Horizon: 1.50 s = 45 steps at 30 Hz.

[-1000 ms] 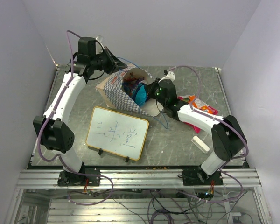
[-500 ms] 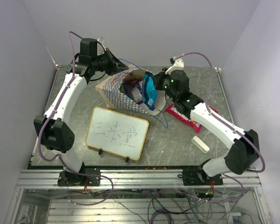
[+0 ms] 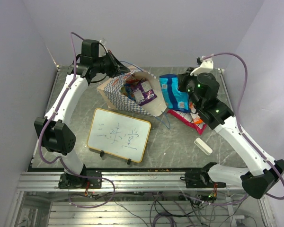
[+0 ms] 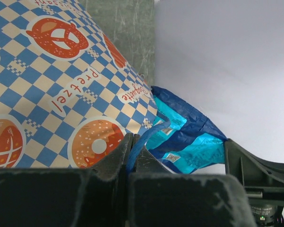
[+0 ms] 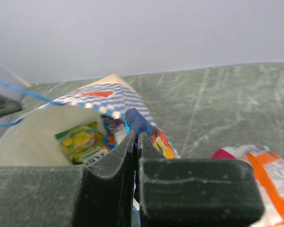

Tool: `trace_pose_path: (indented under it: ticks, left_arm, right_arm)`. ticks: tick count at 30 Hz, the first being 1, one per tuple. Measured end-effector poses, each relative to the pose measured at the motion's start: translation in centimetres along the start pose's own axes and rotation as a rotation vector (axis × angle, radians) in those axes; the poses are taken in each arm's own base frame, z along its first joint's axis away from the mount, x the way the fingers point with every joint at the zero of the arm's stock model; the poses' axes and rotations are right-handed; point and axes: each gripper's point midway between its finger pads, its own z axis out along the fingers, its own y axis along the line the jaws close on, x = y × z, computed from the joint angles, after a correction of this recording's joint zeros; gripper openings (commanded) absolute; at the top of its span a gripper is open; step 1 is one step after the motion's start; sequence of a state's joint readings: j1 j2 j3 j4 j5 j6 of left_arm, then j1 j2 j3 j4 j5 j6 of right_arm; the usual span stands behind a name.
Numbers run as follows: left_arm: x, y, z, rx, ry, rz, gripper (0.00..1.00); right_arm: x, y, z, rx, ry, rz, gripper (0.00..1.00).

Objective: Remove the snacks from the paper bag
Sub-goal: Place the snack at the center of the board.

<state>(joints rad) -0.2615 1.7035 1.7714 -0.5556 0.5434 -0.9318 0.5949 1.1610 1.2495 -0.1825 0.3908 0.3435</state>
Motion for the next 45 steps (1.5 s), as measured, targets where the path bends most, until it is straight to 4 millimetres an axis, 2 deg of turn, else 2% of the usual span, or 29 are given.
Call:
trace_pose_path:
  ticks: [5, 8, 14, 20, 25, 29, 34, 37, 45]
  left_arm:
    - [0.1, 0.2, 0.0, -0.007, 0.005, -0.005, 0.07]
    - [0.1, 0.2, 0.0, -0.007, 0.005, -0.005, 0.07]
    - [0.2, 0.3, 0.0, -0.010, 0.007, -0.007, 0.07]
    - [0.5, 0.5, -0.2, -0.014, 0.010, -0.009, 0.07]
    - [0.5, 0.2, -0.4, -0.008, 0.006, -0.006, 0.07]
    - [0.5, 0.2, -0.4, -0.008, 0.006, -0.006, 0.07]
    - [0.5, 0.2, -0.4, -0.008, 0.006, -0.006, 0.07]
    - [0.5, 0.2, -0.4, -0.008, 0.006, -0.006, 0.07]
    - [0.5, 0.2, -0.4, -0.008, 0.007, -0.005, 0.07]
  right_arm:
    - [0.1, -4.3, 0.2, 0.135, 0.019, 0.022, 0.00]
    - [0.5, -7.2, 1.1, 0.201, 0.039, 0.060, 0.00]
    - [1.7, -10.8, 3.0, 0.254, 0.075, 0.178, 0.00]
    - [5.5, -15.3, 3.1, 0.309, 0.137, 0.286, 0.00]
    - [8.4, -21.0, 1.7, 0.440, 0.193, 0.336, 0.00]
    - [8.9, -23.5, 0.9, 0.499, 0.193, 0.339, 0.00]
    - [12.5, -28.2, -0.2, 0.616, 0.239, 0.354, 0.00]
    - [15.1, -30.6, -0.1, 0.668, 0.280, 0.370, 0.00]
    - [18.6, -35.3, 1.0, 0.743, 0.308, 0.409, 0.00]
